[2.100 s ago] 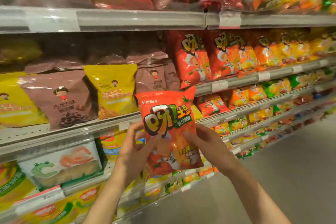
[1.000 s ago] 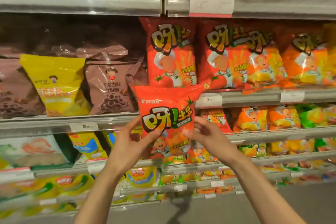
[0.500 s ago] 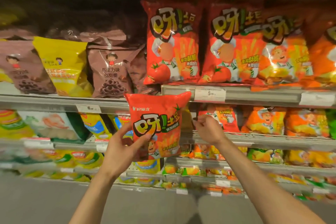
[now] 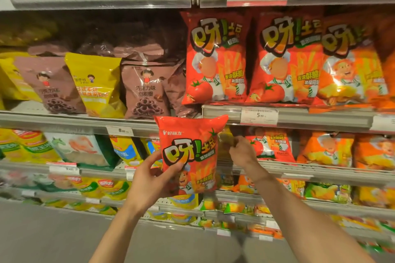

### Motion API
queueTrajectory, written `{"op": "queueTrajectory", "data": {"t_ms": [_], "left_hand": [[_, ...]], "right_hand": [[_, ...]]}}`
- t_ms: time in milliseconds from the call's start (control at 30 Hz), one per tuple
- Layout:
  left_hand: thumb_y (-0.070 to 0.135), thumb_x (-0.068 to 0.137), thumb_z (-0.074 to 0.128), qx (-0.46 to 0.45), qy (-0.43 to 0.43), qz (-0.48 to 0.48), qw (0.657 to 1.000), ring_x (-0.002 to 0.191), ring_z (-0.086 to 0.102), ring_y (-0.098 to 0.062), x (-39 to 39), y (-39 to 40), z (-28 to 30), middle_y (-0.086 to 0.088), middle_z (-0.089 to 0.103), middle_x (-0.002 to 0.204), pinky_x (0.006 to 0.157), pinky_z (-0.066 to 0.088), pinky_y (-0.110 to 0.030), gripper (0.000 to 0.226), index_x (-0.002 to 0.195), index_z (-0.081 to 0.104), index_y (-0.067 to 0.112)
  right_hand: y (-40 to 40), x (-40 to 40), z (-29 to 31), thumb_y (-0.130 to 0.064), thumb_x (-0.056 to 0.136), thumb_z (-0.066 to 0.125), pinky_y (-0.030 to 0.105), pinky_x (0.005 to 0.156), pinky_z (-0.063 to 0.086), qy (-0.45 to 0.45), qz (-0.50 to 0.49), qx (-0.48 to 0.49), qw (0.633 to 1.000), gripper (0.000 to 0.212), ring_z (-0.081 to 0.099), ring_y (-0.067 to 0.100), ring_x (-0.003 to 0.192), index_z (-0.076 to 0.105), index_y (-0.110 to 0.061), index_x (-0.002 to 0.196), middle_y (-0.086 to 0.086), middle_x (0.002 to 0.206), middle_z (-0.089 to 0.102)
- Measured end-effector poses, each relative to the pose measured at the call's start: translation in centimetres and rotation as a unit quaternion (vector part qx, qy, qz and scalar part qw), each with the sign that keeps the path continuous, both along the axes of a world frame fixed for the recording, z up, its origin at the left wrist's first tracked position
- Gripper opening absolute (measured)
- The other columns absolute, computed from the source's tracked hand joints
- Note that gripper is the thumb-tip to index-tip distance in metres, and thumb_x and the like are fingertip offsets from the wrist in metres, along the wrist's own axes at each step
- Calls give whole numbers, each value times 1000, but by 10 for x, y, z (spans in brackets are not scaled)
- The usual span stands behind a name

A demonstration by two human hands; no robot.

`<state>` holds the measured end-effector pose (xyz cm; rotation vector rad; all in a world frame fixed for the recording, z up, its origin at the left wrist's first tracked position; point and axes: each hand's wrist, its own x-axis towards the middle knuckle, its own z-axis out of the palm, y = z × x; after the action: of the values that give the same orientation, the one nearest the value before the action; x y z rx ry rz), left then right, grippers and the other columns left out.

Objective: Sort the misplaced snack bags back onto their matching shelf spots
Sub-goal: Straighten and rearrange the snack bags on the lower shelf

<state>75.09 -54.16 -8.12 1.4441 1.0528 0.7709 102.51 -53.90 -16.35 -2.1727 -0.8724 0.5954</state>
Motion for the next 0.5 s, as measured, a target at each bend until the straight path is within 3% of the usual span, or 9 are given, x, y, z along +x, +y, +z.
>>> {"op": "queueTrajectory", "data": {"t_ms": [200,333,433,500], "left_hand": [[34,82,80,29,36,-13,999,53,66,-27,-3,7,-16,-14,74,69,47,49,-30,24,104,73,26],[34,84,78,6,19,-43,999,41,56,-36,7,1,-21,-31,64,64,40,40,-26,17,92,72,20],[26,88,75,4,30,-52,998,33,46,-26,19,-6,-26,-36,60,63,35,32,-18,16,94,72,11],[29,88,76,10,41,-61,997,35,49,-25,28,-9,-32,-32,63,64,37,35,-19,18,92,73,12]], "right_hand": [[-16,12,10,-16,94,65,23,57,42,72,-30,118,990,7,57,16,75,60,-19,97,-3,83,60],[-46,29,18,-20,97,66,12,52,42,103,-29,184,977,11,61,2,63,55,-19,96,-8,79,61],[-69,47,20,-22,95,68,13,61,47,102,-42,198,974,14,67,17,81,59,-16,104,-1,90,68],[-81,59,22,-20,95,68,4,61,44,100,-60,203,972,15,64,15,82,59,-14,106,-6,89,63]]}}
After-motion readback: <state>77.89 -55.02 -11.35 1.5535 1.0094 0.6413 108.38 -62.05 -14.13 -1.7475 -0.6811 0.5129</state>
